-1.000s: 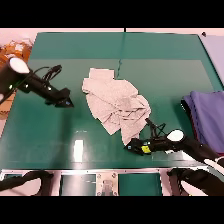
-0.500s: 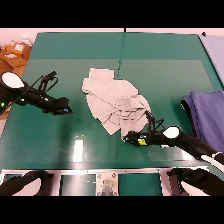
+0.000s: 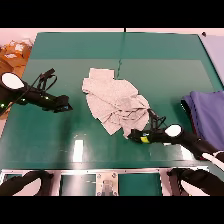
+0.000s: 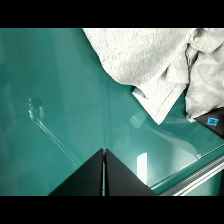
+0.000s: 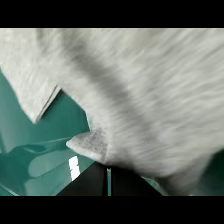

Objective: Fold the shirts.

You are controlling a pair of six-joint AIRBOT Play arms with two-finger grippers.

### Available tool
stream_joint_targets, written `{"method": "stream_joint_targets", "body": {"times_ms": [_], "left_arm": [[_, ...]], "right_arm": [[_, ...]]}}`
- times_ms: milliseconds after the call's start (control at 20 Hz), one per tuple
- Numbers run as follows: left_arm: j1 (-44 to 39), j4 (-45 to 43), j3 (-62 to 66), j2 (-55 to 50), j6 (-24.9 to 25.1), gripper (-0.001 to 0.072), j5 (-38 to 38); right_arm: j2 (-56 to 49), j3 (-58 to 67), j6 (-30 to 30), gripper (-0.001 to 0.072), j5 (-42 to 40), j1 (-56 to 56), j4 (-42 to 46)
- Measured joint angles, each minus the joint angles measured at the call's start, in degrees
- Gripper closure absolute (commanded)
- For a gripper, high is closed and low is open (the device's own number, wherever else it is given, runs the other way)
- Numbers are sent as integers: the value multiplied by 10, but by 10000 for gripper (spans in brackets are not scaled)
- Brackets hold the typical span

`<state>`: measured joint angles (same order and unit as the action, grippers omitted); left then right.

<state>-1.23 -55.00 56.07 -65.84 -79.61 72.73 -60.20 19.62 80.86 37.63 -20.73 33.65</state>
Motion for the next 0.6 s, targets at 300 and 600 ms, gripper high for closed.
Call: {"method": "stream_joint_targets", "body": {"times_ms": [300,600], "left_arm": [[0,29,-41,0,-23,54,-38],[-63,132,-169,-17,-31,54,-211]], "right_arm": [[103,73,37,703,200,242,156],[133,100,60,702,228,418,260]]}}
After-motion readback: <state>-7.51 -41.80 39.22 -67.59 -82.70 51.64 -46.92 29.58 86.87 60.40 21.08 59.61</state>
